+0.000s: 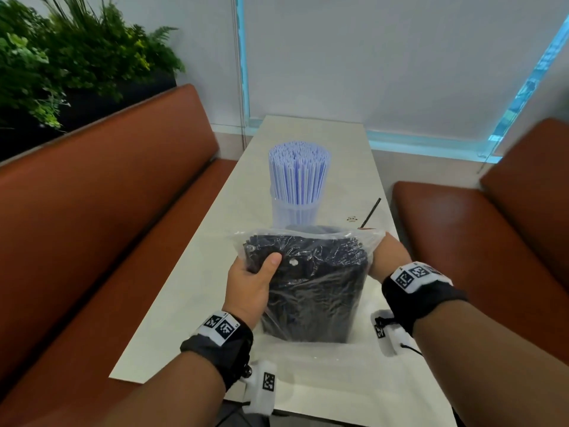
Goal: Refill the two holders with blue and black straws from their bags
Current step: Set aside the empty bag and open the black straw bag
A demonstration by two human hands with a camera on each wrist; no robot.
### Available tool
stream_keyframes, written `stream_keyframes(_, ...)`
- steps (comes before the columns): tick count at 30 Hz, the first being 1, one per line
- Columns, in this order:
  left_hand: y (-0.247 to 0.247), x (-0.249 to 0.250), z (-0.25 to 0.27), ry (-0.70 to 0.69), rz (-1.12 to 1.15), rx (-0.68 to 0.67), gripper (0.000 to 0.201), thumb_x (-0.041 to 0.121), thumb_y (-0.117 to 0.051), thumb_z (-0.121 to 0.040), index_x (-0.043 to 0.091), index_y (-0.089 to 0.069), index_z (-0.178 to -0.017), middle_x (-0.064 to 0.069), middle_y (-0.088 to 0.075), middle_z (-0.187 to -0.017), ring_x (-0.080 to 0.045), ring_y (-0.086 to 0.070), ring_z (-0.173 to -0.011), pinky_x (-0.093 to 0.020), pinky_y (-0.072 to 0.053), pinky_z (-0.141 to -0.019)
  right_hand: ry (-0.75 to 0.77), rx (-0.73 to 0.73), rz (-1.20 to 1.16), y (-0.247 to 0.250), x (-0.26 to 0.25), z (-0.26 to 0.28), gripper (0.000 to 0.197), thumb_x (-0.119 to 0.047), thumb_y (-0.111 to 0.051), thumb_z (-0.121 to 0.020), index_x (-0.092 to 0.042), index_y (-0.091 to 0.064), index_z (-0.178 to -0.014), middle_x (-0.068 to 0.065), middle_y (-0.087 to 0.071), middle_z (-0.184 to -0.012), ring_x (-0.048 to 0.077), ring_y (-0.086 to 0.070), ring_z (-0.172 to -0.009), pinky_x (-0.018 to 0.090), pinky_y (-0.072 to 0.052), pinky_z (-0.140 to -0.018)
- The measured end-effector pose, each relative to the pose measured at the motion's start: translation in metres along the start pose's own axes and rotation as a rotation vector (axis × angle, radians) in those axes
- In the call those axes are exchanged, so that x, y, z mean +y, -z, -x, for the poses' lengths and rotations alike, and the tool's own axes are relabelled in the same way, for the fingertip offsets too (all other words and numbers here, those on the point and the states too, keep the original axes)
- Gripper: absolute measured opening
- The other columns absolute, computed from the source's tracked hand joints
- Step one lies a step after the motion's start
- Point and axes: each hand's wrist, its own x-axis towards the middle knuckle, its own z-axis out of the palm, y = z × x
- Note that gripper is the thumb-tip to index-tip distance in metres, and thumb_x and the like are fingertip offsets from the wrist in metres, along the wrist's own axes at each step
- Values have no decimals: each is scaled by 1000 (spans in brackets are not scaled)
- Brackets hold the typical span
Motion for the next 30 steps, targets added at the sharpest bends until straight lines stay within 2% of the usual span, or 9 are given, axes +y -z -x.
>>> stream_keyframes(4, 0, 3, 0, -36, 29, -15, 59, 58, -77, -69, 15, -68, -108, 5, -78, -97, -12, -74, -92, -20, -57, -74, 77, 14, 27, -6, -3, 16, 33, -19, -49, -99, -19, -65, -128, 7, -66, -129, 23, -64, -114, 32, -50, -97)
stream_keyframes(7, -2, 8, 0, -58, 31, -41, 59, 58, -81, -68, 15, -67, -108, 6, -78, -96, -11, -74, -90, -18, -56, -73, 161, 53, -88, 7, 1, 18, 32, -19, -54, -98, -23, -63, -128, 4, -64, -129, 19, -63, -113, 30, -48, -100)
stream_keyframes(10, -1, 15, -4, -78, 52, -55, 51, 55, -76, -73, 18, -65, -107, 4, -77, -97, -13, -73, -92, -22, -57, -76, 36, 341, -478, 35, 8, 22, 35, -7, -57, -91, -39, -67, -103, 1, -69, -112, 12, -65, -90, 30, -53, -82)
stream_keyframes(13, 1, 29, -13, -77, 22, -26, 43, 61, -60, -82, 21, -59, -97, 6, -66, -89, -10, -64, -86, -27, -52, -77, -68, 621, -687, 75, -11, 28, 29, -21, -51, -89, -46, -67, -87, -16, -68, -92, -9, -59, -65, 21, -43, -59)
stream_keyframes(16, -2, 44, -20, -84, 83, -41, 24, 53, -52, -91, 31, -61, -91, 15, -65, -86, -2, -62, -86, -18, -50, -75, 202, 424, -589, 94, -63, 31, 20, -39, -51, -88, -49, -66, -98, -30, -62, -88, -9, -58, -70, 23, -42, -66)
stream_keyframes(20, 1, 59, -21, -126, 11, -33, 34, 38, -45, -100, 14, -69, -96, 7, -72, -95, -6, -66, -92, -22, -48, -82, 386, -46, -157, 74, -117, 34, 32, -54, -60, -91, -41, -64, -120, -19, -63, -104, 7, -61, -98, 28, -44, -83)
stream_keyframes(24, 11, 67, -26, -131, -69, 18, 18, 17, -51, -103, 15, -69, -101, 12, -72, -109, -9, -66, -107, -26, -49, -92, 368, 11, -180, 57, -127, 30, 23, -40, -61, -94, -38, -66, -116, -17, -59, -96, 10, -61, -94, 29, -46, -80)
stream_keyframes(28, 15, 71, -25, -138, 0, -37, 10, 12, -53, -103, 12, -62, -109, -2, -77, -92, -9, -69, -76, -18, -52, -69, 460, 131, -306, 52, -149, 30, 31, -48, -54, -97, -43, -59, -127, -17, -55, -108, 6, -57, -96, 30, -47, -85)
stream_keyframes(30, 16, 72, -25, -159, -15, -31, 18, 19, -51, -103, 16, -69, -102, 2, -76, -94, -9, -70, -84, -20, -54, -72, 464, 134, -339, 52, -158, 29, 25, -47, -52, -98, -44, -62, -121, -20, -62, -102, 4, -59, -93, 29, -48, -83)
